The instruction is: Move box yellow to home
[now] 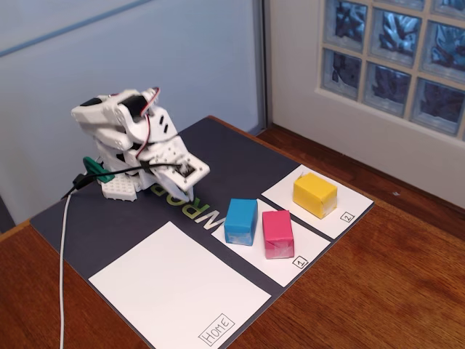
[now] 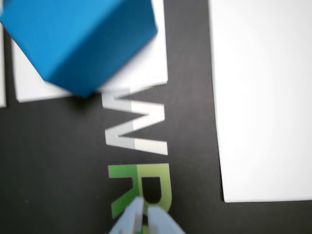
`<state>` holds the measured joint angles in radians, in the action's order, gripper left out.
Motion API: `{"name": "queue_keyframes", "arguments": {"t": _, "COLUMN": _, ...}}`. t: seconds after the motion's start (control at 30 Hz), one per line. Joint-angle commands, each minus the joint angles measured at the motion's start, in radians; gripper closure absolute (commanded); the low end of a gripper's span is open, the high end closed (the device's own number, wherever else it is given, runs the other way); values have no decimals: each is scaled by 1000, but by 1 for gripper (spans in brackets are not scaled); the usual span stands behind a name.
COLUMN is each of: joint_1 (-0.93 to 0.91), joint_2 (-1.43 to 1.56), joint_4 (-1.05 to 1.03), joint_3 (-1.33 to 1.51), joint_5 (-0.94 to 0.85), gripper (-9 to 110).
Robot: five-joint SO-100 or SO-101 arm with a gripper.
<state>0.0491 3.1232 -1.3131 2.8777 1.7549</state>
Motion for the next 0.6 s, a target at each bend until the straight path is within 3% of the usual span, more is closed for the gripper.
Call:
{"name": "queue_keyframes", "arguments": {"t": 0.0, "joint_1": 21, "joint_2": -466, "joint_4": 48, "joint_3": -347, "joint_5": -15, "gripper": 101}}
{"name": "queue_keyframes", "arguments": {"t": 0.23, "joint_1": 69, "joint_2": -841, "joint_4": -69, "joint_3": -913, "joint_5": -3, "gripper": 101}}
{"name": "queue_keyframes", "arguments": {"t": 0.57, "joint_1": 272, "joint_2": -1173, "joint_4": -334, "joint_3": -1598, "joint_5": 204, "gripper": 102}}
